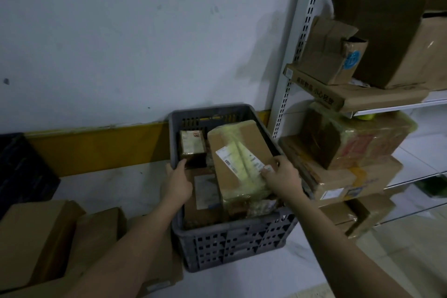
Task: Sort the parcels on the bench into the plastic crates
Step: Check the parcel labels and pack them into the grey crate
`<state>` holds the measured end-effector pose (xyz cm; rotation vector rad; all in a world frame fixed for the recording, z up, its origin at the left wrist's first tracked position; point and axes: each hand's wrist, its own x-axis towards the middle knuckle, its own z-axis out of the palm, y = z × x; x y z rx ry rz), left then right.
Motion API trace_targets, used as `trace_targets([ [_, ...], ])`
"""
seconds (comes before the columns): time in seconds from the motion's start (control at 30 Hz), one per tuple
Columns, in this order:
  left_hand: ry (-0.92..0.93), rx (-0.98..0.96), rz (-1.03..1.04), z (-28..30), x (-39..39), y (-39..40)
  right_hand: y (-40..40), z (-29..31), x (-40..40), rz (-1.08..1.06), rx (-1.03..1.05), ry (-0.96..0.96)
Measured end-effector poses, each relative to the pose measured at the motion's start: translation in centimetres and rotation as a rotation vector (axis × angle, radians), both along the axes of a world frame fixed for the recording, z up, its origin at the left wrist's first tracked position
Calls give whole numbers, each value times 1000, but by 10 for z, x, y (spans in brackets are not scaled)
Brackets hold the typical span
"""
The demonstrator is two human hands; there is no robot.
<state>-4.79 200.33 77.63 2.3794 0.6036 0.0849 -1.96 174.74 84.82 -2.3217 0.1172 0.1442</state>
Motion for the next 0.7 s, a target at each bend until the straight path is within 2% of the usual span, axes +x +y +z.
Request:
trace_targets([
  [0.1, -6, 10, -6, 3, -1, -3, -15, -3, 10, -36, 134, 68],
  [0.17, 0, 26, -8, 3, -1, -3, -11, -1, 14, 8, 33, 83],
  [0.23, 1, 40, -19, 3, -1, -3, -5, 3, 17, 92, -198, 112],
  [0.3, 11, 40, -22, 0, 0, -1, 2, 11, 16, 154, -556, 149],
  [0.37, 14, 35, -21, -5, 1, 2, 11, 15, 14, 191, -844, 62],
  [0.4, 4, 31, -24, -7, 1, 4, 17, 15, 13, 224, -851, 3],
  [0.5, -13, 13, -32, -9, 0, 5, 38, 4, 14, 386, -641, -71],
  [0.57, 11, 0, -28, -6, -1, 2, 52, -13, 16, 419, -634, -77],
  [0.6, 11, 49, -17, -3, -2, -1, 56, -19, 19, 404, -635, -90],
  [0.7, -97, 419, -95, 7, -7, -18, 56, -26, 33, 326, -623, -120],
])
